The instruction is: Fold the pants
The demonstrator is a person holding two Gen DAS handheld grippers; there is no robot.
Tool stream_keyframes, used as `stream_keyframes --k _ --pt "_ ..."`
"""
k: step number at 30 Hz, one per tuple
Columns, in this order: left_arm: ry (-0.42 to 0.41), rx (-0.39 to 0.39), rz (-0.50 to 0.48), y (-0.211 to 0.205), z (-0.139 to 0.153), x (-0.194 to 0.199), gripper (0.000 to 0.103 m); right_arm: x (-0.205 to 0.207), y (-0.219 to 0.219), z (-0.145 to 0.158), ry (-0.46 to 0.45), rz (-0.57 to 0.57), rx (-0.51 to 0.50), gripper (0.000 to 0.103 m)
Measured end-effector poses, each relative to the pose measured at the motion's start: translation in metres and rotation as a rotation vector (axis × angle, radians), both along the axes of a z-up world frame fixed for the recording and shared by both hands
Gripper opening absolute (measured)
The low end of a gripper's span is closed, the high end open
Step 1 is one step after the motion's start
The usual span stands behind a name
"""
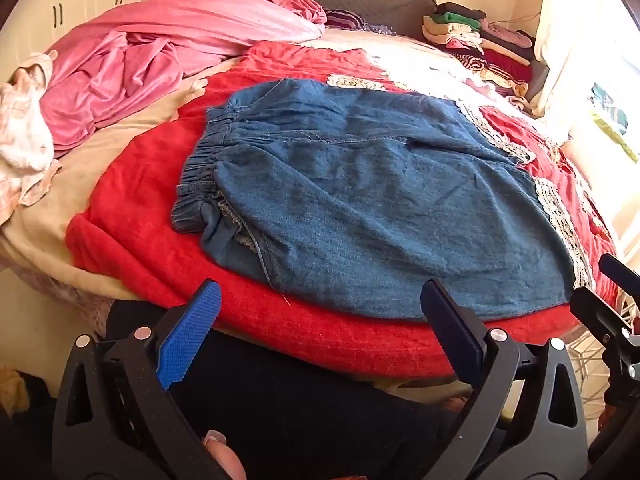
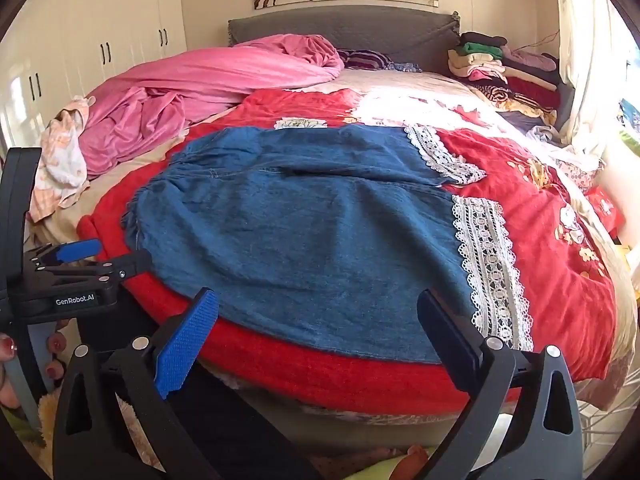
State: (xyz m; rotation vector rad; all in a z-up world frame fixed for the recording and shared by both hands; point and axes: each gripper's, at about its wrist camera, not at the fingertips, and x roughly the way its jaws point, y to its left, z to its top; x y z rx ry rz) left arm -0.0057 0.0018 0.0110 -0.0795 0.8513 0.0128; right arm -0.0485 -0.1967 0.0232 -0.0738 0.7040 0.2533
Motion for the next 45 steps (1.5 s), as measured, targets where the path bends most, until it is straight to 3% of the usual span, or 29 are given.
stream_keyframes --k 45 --pt "-0.010 0.002 -0.009 -0.0032 0.0015 -0.0018 0.094 0.0029 -0.0010 -0.0053 0.019 0.002 0.003 0.099"
